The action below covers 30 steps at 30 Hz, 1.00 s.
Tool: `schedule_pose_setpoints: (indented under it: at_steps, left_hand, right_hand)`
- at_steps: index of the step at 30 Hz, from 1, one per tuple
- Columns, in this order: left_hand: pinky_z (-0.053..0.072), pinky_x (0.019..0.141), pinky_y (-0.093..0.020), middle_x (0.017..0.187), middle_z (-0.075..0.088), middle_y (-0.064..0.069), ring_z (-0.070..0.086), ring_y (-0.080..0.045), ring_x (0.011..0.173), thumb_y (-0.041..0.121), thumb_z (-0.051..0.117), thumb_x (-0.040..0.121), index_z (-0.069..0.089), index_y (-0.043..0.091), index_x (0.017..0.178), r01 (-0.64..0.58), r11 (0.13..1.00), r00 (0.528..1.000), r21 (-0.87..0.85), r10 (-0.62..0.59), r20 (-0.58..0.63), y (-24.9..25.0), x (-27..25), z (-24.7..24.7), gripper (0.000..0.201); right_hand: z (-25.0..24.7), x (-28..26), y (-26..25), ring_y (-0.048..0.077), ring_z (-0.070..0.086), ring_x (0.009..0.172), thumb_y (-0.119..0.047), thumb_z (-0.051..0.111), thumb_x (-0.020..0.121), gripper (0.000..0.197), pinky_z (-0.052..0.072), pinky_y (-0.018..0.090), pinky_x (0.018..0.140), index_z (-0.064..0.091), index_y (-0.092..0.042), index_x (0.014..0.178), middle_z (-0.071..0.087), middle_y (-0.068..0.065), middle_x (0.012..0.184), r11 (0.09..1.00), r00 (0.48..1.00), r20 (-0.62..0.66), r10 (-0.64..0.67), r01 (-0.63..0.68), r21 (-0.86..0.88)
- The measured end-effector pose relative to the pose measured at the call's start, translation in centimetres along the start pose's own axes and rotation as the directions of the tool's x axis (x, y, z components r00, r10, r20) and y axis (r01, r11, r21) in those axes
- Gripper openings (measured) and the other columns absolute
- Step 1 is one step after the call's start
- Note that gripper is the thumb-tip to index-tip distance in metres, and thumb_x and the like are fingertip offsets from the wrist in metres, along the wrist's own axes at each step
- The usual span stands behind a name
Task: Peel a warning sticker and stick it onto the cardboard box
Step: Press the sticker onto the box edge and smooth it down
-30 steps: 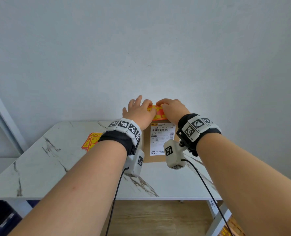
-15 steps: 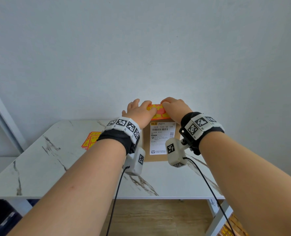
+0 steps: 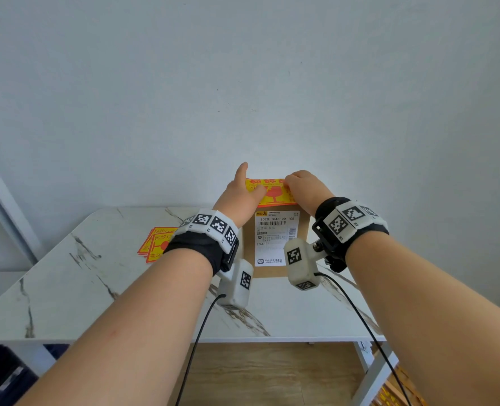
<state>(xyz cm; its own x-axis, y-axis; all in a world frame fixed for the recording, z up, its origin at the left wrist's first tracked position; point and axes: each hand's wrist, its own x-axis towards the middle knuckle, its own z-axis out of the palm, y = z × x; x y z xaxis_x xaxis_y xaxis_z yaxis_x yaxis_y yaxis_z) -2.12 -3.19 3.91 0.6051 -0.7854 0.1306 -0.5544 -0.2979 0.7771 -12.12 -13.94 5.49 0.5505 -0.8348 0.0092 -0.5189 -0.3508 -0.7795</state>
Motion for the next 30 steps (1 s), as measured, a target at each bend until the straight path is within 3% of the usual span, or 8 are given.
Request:
schedule_pose_setpoints:
  at_steps: [5,8,12,16,21,23,27,30]
  left_hand:
    - [0.045,0.103,-0.044,0.147,0.043,-0.011,0.052,-0.028,0.126,0.034,0.043,0.095,0.018,0.029,0.151,-0.054,0.998,0.998,-0.038,0.052,-0.045,-0.1,-0.5,0.1,0.062]
    - [0.048,0.099,-0.042,0.140,0.044,-0.012,0.057,-0.026,0.113,0.035,0.042,0.096,0.030,0.030,0.147,-0.084,0.996,0.996,-0.008,0.083,-0.035,0.0,-0.8,0.1,0.052]
    - [0.047,0.099,-0.038,0.139,0.039,-0.011,0.054,-0.023,0.112,0.038,0.044,0.095,0.037,0.025,0.144,-0.052,0.998,0.998,-0.028,0.052,-0.034,0.0,-1.0,0.1,0.051]
    - [0.048,0.098,-0.037,0.136,0.040,-0.008,0.053,-0.020,0.110,0.038,0.051,0.091,0.037,0.020,0.141,-0.011,0.997,0.999,-0.082,0.007,-0.054,0.1,-1.2,0.1,0.055]
    - [0.050,0.097,-0.044,0.128,0.045,-0.007,0.057,-0.024,0.111,0.038,0.056,0.084,0.043,0.019,0.129,0.006,0.987,0.999,-0.160,-0.012,-0.035,0.5,-1.6,-0.1,0.051]
    - [0.049,0.099,-0.044,0.130,0.045,-0.008,0.056,-0.025,0.113,0.038,0.054,0.087,0.043,0.019,0.131,0.003,0.991,0.999,-0.135,-0.009,-0.045,0.5,-1.6,0.0,0.049]
    - [0.040,0.106,-0.039,0.142,0.035,-0.008,0.045,-0.027,0.127,0.040,0.047,0.093,0.035,0.021,0.144,0.002,1.000,0.997,-0.011,-0.003,-0.077,0.1,-1.8,0.1,0.056]
    - [0.034,0.108,-0.037,0.150,0.028,-0.001,0.031,-0.022,0.138,0.039,0.045,0.095,0.039,0.028,0.144,-0.069,0.987,0.979,0.143,0.095,-0.180,0.2,-2.2,-0.1,0.051]
  right_hand:
    - [-0.2,-0.3,0.3,0.024,0.054,0.093,-0.019,0.034,0.098,0.034,0.041,0.033,0.079,0.051,-0.012,0.126,0.060,0.011,0.119,0.998,0.999,-0.022,-0.023,0.024,0.051]
    - [-0.3,-0.7,0.2,0.025,0.061,0.090,-0.018,0.034,0.096,0.041,0.047,0.030,0.069,0.047,-0.026,0.134,0.056,0.012,0.124,0.996,0.995,-0.062,-0.075,0.078,0.052]
    - [-0.2,-1.3,-0.5,0.029,0.063,0.093,-0.015,0.033,0.091,0.039,0.044,0.027,0.059,0.064,-0.031,0.110,0.055,0.010,0.122,0.986,0.985,-0.055,-0.165,0.165,-0.011]
    - [0.0,-1.6,-0.7,0.031,0.062,0.098,-0.023,0.029,0.087,0.035,0.053,0.041,0.083,0.059,-0.028,0.104,0.059,0.012,0.115,0.993,0.992,-0.044,-0.119,0.118,-0.014]
    - [-0.2,-2.2,-0.4,0.036,0.053,0.109,-0.020,0.026,0.092,0.038,0.044,0.049,0.099,0.051,-0.020,0.121,0.047,0.013,0.119,0.997,0.996,-0.063,-0.057,0.054,-0.049]
    - [-0.3,-2.4,-0.3,0.035,0.054,0.106,-0.021,0.028,0.092,0.036,0.045,0.046,0.096,0.052,-0.020,0.118,0.048,0.012,0.117,0.999,0.996,-0.083,-0.041,0.041,-0.003]
    - [-0.1,-3.2,0.5,0.018,0.058,0.084,-0.020,0.038,0.095,0.036,0.043,0.026,0.063,0.056,-0.021,0.127,0.062,0.005,0.114,0.986,0.990,-0.111,-0.083,0.098,0.135]
    - [0.0,-4.2,1.4,0.015,0.058,0.094,-0.026,0.042,0.099,0.038,0.044,0.023,0.068,0.054,-0.025,0.135,0.063,0.001,0.125,0.968,0.980,-0.145,-0.137,0.163,0.191]
